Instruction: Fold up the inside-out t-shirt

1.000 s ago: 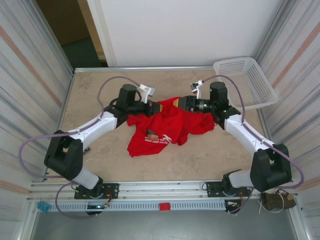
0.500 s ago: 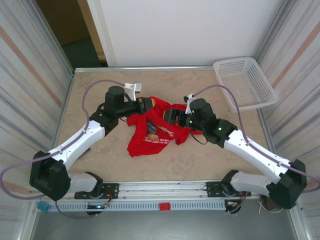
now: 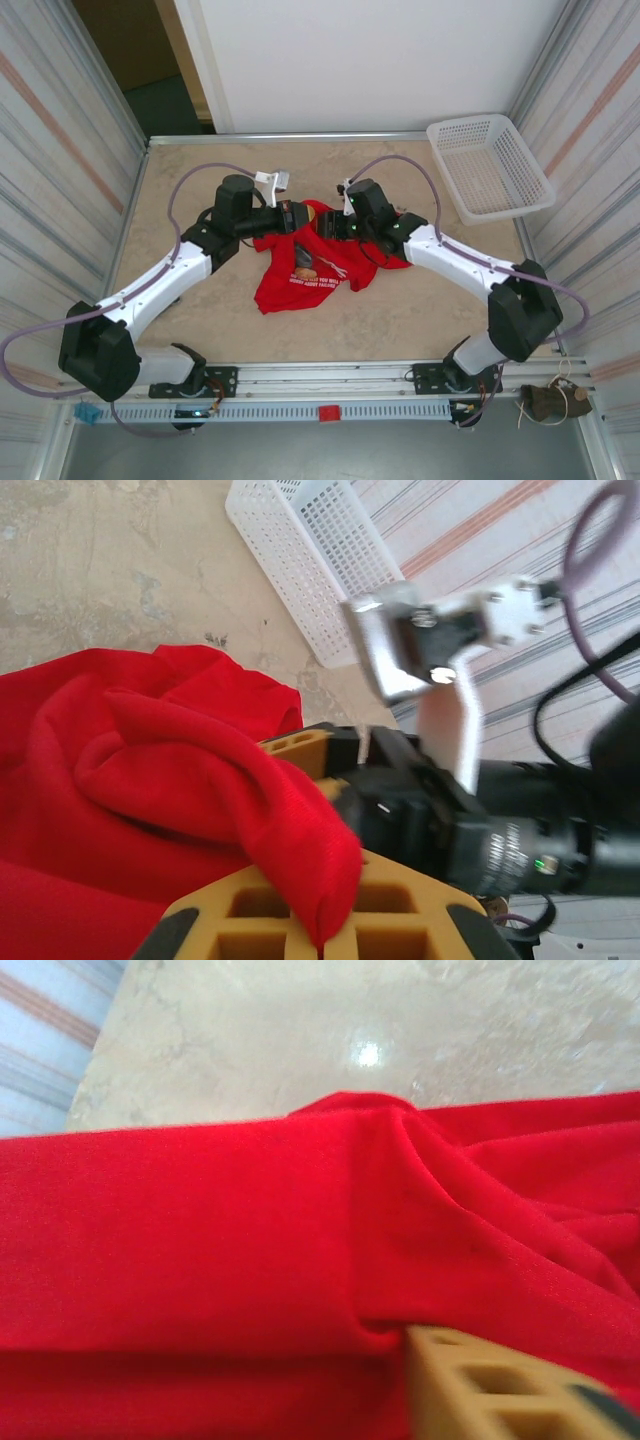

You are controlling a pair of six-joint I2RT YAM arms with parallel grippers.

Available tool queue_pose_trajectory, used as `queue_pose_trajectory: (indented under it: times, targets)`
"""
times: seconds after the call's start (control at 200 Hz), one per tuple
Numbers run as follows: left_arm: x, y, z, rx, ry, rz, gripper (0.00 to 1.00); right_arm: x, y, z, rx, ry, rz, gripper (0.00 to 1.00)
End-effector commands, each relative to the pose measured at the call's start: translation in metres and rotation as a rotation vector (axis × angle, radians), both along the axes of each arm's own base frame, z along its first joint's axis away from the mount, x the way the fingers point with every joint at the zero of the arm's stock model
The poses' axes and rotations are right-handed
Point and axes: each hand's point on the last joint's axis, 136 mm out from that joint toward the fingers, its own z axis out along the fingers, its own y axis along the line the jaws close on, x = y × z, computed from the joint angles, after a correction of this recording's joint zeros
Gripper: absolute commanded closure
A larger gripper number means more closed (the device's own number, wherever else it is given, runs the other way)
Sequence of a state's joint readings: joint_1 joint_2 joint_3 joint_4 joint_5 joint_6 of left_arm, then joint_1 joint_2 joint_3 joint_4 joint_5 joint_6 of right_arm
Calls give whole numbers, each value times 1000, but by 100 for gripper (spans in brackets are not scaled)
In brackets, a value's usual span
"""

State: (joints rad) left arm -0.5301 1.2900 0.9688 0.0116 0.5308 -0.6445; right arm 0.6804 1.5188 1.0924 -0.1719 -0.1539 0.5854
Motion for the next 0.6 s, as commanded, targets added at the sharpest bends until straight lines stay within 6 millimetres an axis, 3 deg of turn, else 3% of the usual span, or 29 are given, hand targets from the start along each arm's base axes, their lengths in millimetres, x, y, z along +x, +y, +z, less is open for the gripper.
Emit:
queue_pose_trajectory:
  times: [0.0, 0.11, 0.266, 0.376, 0.411, 0.496, 0.596]
  targets:
    - [2, 8, 26, -40, -57, 11, 100, -3, 16, 22, 119, -1, 153, 97]
    - [14, 23, 8, -16, -33, 56, 100, -20, 11, 42, 213, -2, 271, 100]
    - [30, 40, -29, 68, 8, 99, 100, -56, 0, 96, 432, -75, 477, 100]
    - [38, 43, -48, 114, 29, 109, 100, -69, -8, 126, 541, -105, 558, 100]
    - [41, 44, -52, 130, 33, 115, 92, -72, -9, 132, 565, -105, 578, 100]
    - [47, 45, -55, 162, 29, 123, 57, -71, -9, 138, 590, -106, 587, 100]
    - [47, 53, -45, 205, -12, 141, 40, -57, -14, 127, 576, -89, 533, 100]
